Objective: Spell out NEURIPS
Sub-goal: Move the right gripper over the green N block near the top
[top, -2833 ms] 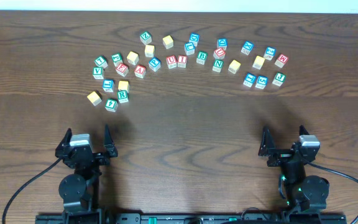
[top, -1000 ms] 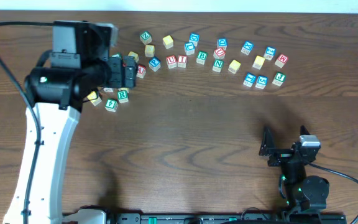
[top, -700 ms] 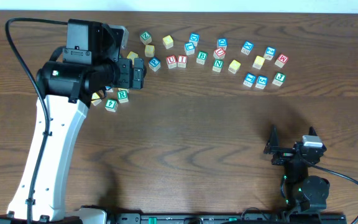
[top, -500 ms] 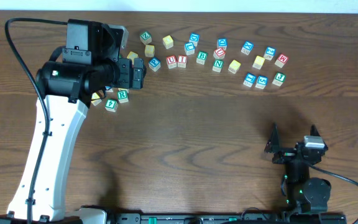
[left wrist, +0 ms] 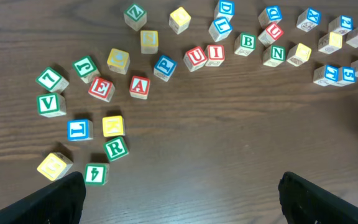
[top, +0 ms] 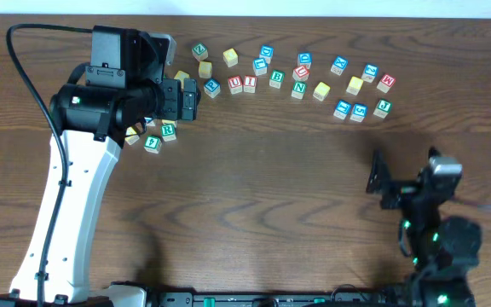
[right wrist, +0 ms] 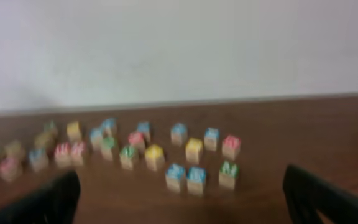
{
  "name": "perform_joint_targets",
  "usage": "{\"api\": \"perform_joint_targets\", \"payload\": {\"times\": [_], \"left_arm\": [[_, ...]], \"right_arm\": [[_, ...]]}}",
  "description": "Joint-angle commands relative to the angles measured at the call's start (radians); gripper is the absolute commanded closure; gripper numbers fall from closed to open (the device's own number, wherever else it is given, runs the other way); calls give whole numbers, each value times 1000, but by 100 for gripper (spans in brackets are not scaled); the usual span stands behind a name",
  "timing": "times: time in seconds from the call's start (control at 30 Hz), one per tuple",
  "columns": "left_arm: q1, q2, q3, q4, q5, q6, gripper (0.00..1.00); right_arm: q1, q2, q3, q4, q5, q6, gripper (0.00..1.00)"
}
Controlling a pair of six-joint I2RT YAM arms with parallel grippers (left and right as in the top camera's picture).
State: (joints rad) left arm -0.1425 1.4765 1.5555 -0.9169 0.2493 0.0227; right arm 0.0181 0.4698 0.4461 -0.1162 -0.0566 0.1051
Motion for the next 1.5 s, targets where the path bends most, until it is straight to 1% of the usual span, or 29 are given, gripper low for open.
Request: {"api": "perform_joint_targets", "payload": {"times": [0.0, 0.07, 0.17, 0.2, 0.3, 0.37, 0.5, 0.63, 0.77, 0.83, 0.93, 1.13, 1.2, 1.27, 1.3, 1.37, 1.47], "left_arm": [[-1, 0, 21, -1, -14, -1, 2], [0, 0, 21, -1, -16, -1, 2], [2, 0, 21, -1, -63, -2, 2], [2, 0, 21, -3, -95, -7, 2], [2, 0, 21, -17, -243, -88, 2], [2, 0, 21, -30, -304, -111, 2], [16, 0, 21, -43, -322, -114, 2], [61, 0, 21, -53, -321, -137, 2], [107, 0, 21, -60, -321, -137, 3], [119, 0, 21, -63, -322, -136, 2], [122, 0, 21, -82, -321, -136, 2], [122, 0, 21, -92, -321, -137, 2], [122, 0, 21, -92, -321, -137, 3], [122, 0, 21, -93, -321, -137, 2], [122, 0, 21, -96, -321, -137, 2], [122, 0, 21, -97, -321, -137, 2], [122, 0, 21, -96, -321, -137, 2]], "right_arm": [[2, 198, 182, -64, -47, -20, 1], [2, 335, 312, -128, -75, -33, 1], [2, 534, 517, -235, -119, -35, 1], [2, 598, 588, -277, -137, -43, 1], [3, 779, 808, -421, -164, -62, 1], [2, 892, 959, -534, -164, -70, 1], [2, 1098, 1245, -762, -163, -132, 1], [4, 1286, 1502, -964, -164, -145, 1], [17, 1414, 1675, -1095, -171, -144, 1], [23, 1450, 1709, -1134, -183, -145, 1], [24, 1478, 1709, -1157, -183, -144, 1], [25, 1502, 1707, -1165, -182, -144, 1], [25, 1503, 1706, -1126, -232, -136, 1], [25, 1507, 1704, -1072, -321, -134, 1], [28, 1510, 1704, -1045, -351, -109, 1], [43, 1522, 1700, -998, -337, -14, 1], [80, 1553, 1699, -960, -233, 165, 3]]}}
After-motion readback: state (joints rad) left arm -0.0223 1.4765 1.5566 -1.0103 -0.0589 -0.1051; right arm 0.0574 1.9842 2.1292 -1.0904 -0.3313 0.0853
